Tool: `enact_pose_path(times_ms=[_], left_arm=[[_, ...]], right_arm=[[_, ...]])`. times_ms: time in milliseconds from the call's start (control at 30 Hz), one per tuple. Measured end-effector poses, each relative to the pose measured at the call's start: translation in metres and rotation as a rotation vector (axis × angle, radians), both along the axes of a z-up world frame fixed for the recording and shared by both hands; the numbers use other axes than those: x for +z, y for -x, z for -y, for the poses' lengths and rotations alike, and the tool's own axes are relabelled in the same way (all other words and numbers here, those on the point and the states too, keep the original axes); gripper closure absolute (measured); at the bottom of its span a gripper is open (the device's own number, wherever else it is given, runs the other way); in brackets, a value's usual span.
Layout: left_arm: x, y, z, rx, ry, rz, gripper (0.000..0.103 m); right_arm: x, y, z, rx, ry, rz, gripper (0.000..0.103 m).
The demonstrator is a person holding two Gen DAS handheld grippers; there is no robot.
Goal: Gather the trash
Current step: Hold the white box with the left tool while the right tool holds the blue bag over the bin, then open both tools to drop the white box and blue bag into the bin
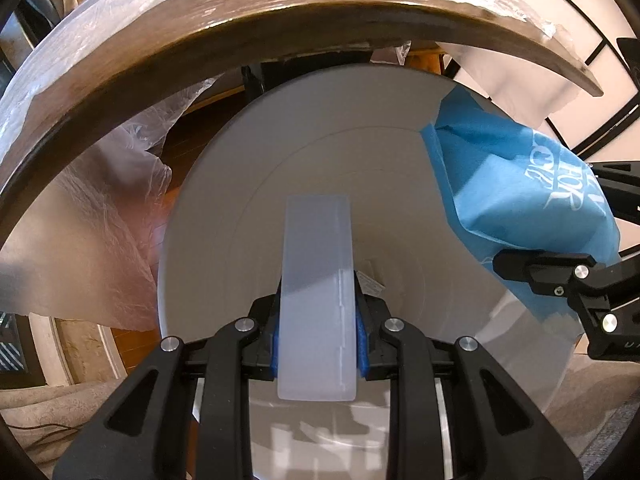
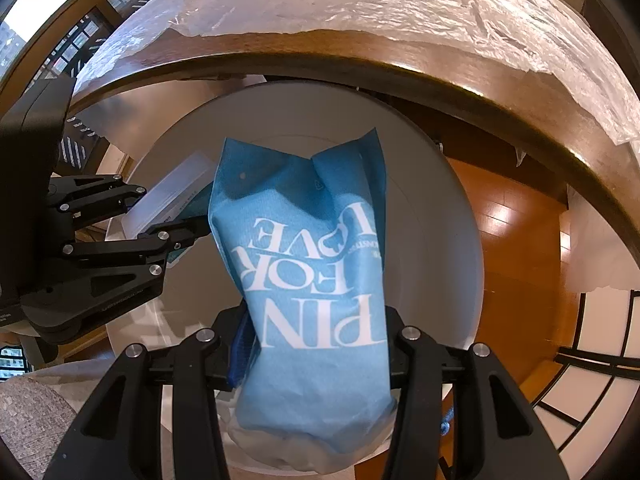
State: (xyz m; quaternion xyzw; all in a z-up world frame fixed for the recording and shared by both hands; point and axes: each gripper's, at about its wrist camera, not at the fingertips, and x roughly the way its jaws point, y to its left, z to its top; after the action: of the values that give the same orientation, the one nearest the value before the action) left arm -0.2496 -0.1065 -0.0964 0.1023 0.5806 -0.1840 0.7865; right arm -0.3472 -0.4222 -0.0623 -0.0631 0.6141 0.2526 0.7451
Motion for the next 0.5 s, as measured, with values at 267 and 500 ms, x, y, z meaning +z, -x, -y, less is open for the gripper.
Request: enact_pose_path(times_ms=[267,500], left_arm=[[-0.0028,-0.0044,-0.0044,0.002,0.003,-0.006,0.075],[-0.0025,-0.0038,-0.0038,0.001,0.003,-0.007,0.075]], right_arm=[[-0.0046,-0.0010,0.0031,0.000,0.001,-0.004,0.057],[-0.0051,-0.0029,0.0038,-0.005,0.003,-0.008,0.057]])
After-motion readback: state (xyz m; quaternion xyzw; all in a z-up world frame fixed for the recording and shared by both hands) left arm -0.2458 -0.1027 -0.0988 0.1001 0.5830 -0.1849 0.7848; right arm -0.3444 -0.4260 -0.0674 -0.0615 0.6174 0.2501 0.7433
